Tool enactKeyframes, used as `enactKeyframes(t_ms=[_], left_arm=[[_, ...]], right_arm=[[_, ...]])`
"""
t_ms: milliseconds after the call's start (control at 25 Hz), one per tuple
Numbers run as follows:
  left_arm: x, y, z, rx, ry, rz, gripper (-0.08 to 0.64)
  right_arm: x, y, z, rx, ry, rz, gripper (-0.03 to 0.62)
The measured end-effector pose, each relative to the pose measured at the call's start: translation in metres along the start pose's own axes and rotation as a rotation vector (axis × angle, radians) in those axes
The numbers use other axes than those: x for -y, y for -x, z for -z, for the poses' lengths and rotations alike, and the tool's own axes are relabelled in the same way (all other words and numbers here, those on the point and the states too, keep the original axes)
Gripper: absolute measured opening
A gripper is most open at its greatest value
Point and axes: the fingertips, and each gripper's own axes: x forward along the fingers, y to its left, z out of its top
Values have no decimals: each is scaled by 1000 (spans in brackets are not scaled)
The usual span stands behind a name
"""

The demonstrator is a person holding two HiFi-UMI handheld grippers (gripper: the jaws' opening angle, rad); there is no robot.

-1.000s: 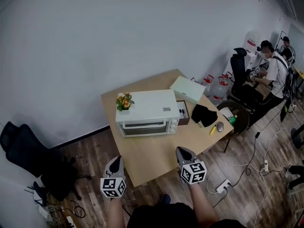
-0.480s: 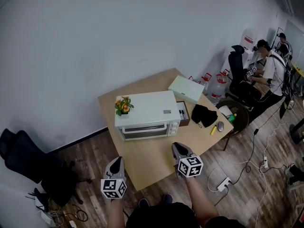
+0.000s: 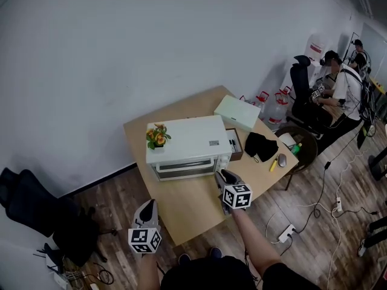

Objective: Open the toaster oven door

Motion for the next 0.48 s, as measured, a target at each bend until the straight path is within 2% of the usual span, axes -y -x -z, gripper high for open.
enactKeyframes(t_ms=[480], left_arm=[[-7,-9,0,11,3,-23,-2]], right_arm=[[21,-54,16,-114,43,8,127]])
